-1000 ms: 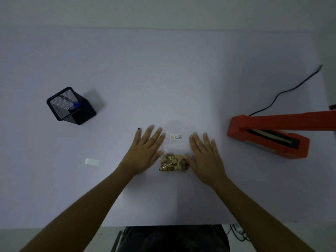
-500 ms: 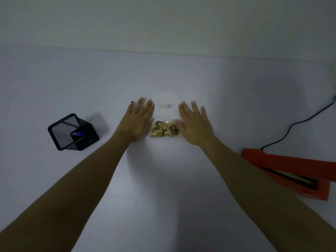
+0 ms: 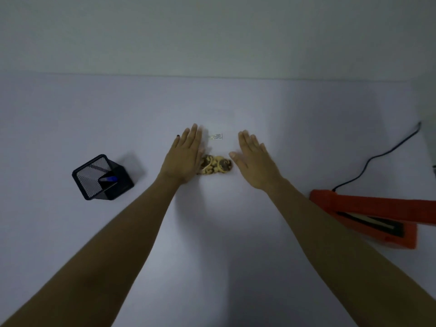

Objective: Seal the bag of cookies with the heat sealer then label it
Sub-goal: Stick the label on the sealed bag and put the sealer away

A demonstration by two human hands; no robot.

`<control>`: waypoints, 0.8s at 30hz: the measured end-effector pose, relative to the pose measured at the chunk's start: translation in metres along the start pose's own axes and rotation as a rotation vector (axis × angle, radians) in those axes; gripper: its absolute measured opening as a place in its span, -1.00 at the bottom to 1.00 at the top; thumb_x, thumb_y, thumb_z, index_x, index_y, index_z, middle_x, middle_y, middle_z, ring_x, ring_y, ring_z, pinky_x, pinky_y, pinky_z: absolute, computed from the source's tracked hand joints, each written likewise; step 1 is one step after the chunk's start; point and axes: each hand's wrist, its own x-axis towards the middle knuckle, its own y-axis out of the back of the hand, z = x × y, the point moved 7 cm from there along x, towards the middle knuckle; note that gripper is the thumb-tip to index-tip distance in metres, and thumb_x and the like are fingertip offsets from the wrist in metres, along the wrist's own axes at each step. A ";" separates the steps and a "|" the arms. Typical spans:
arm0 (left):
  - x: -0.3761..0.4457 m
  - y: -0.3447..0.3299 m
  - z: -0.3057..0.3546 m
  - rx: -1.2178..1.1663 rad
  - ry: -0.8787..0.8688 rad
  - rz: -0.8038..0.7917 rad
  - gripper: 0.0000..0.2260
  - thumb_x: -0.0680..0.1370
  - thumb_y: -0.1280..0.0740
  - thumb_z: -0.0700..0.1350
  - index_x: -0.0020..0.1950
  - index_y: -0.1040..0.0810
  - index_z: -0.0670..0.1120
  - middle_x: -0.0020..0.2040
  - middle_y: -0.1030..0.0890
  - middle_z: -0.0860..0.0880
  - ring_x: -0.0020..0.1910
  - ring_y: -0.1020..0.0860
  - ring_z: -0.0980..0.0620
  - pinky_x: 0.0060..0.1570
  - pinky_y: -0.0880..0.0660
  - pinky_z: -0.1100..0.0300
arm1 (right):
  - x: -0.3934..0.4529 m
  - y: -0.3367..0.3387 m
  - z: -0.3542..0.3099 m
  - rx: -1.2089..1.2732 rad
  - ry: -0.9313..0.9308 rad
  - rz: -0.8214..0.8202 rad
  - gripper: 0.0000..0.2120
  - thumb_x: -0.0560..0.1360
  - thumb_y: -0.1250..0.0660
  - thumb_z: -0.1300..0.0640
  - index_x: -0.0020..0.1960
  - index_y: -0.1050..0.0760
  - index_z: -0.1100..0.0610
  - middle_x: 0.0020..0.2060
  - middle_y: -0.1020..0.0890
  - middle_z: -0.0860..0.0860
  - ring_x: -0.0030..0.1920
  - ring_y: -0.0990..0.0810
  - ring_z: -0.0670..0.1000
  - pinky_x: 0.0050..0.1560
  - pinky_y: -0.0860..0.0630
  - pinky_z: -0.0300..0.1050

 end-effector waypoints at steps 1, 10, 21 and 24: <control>-0.006 0.002 0.009 -0.006 -0.015 -0.002 -0.34 0.55 0.27 0.17 0.57 0.03 -0.14 0.58 0.00 -0.15 0.56 -0.02 -0.15 0.51 -0.05 -0.06 | -0.012 0.001 -0.002 -0.010 -0.003 0.008 -0.35 0.63 0.06 -0.20 0.57 0.12 0.12 0.58 0.05 0.05 0.56 0.11 0.09 0.51 0.13 0.06; -0.070 -0.001 0.087 -0.126 -0.132 0.000 -0.37 0.60 0.16 0.22 0.51 -0.24 -0.14 0.55 -0.17 -0.15 0.53 -0.16 -0.11 0.51 -0.16 -0.04 | -0.153 -0.003 -0.001 0.069 0.002 0.072 -0.24 0.53 0.14 -0.33 0.56 -0.04 0.13 0.54 -0.05 -0.05 0.55 0.06 -0.09 0.52 0.13 -0.15; -0.077 0.000 0.197 -0.124 -0.165 0.109 -0.41 0.61 0.11 0.15 0.53 -0.21 -0.15 0.56 -0.14 -0.12 0.53 -0.16 -0.07 0.48 -0.16 0.01 | -0.326 0.045 0.135 0.196 -0.201 0.405 -0.40 0.62 0.04 -0.23 0.40 -0.40 0.16 0.31 -0.53 0.05 0.33 -0.40 -0.09 0.32 -0.43 0.02; -0.078 -0.010 0.241 -0.114 -0.183 0.124 -0.43 0.61 0.12 0.12 0.54 -0.15 -0.14 0.57 -0.13 -0.10 0.54 -0.14 -0.04 0.49 -0.10 0.07 | -0.347 0.074 0.194 0.119 -0.293 0.500 -0.44 0.61 -0.04 -0.08 0.49 -0.24 0.22 0.44 -0.36 0.12 0.46 -0.25 0.04 0.43 -0.27 0.05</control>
